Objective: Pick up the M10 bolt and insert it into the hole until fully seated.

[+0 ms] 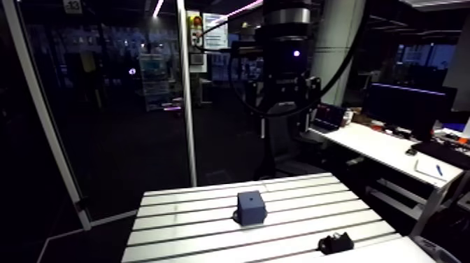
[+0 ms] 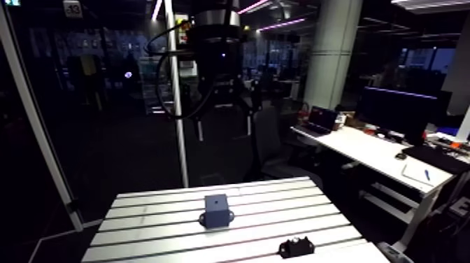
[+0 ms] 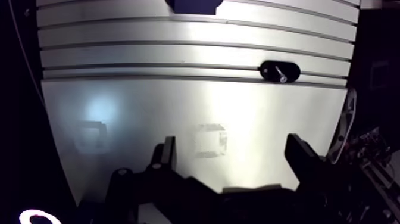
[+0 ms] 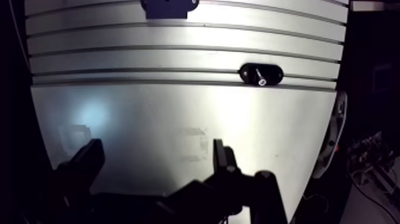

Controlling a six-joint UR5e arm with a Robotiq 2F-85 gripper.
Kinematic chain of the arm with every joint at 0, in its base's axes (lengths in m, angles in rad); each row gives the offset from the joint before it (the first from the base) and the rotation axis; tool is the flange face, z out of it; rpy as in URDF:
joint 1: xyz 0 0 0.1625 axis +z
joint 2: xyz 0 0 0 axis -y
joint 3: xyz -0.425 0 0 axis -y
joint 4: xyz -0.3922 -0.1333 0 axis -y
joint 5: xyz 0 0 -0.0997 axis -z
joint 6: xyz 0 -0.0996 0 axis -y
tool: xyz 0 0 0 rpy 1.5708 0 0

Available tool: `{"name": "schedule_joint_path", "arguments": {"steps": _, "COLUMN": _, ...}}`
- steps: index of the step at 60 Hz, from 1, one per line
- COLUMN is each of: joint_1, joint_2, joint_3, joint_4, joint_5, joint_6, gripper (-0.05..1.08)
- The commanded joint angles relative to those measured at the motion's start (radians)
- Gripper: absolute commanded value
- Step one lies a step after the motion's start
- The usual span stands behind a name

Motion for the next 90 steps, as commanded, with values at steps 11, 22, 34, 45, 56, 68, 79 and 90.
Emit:
{"name": "schedule_joint_path", "arguments": {"steps": 11, "joint_1": -0.147, "joint_2": 0.0, "joint_3": 0.12, "joint_4": -0.19, "joint_5": 0.004, "joint_6": -0.16, "gripper": 0.01}}
{"name": "schedule_joint_path", "arguments": {"steps": 22, "joint_1": -0.196, "joint_2": 0.008, "joint_3": 0.186, "joint_4": -0.28, "joint_5": 0.006, "joint_6": -0.218, "gripper": 0.01}}
{"name": "schedule_joint_path", "arguments": {"steps": 34, "joint_1": -0.229, "joint_2": 0.025, "joint_3": 0.235, "joint_4": -0.34, "joint_5": 0.007, "joint_6": -0.269, "gripper": 0.01}}
{"name": "schedule_joint_path", "arguments": {"steps": 45, "joint_1": -0.267, "joint_2": 0.053, "joint_3": 0.28, "joint_4": -0.423, "joint_5": 0.01, "joint_6": -0.317, "gripper": 0.01}}
{"name": "schedule_joint_path", "arguments": {"steps": 56, "joint_1": -0.288, "joint_2": 0.097, "joint_3": 0.29, "joint_4": -0.431, "joint_5": 0.006, "joint_6": -0.323, "gripper": 0.01}}
{"name": "schedule_joint_path", "arguments": {"steps": 68, "joint_1": -0.336, "joint_2": 0.136, "joint_3": 0.309, "joint_4": -0.435, "joint_5": 0.006, "joint_6": -0.322, "gripper": 0.14}}
{"name": "schedule_joint_path", "arguments": {"steps": 79, "joint_1": -0.35, "joint_2": 0.16, "joint_3": 0.32, "joint_4": -0.447, "joint_5": 0.004, "joint_6": -0.323, "gripper": 0.26}}
{"name": "schedule_joint_path", "arguments": {"steps": 90, "joint_1": -0.353, "joint_2": 0.198, "joint_3": 0.324, "joint_4": -0.464, "joint_5": 0.001, "joint_6": -0.325, "gripper": 0.39}}
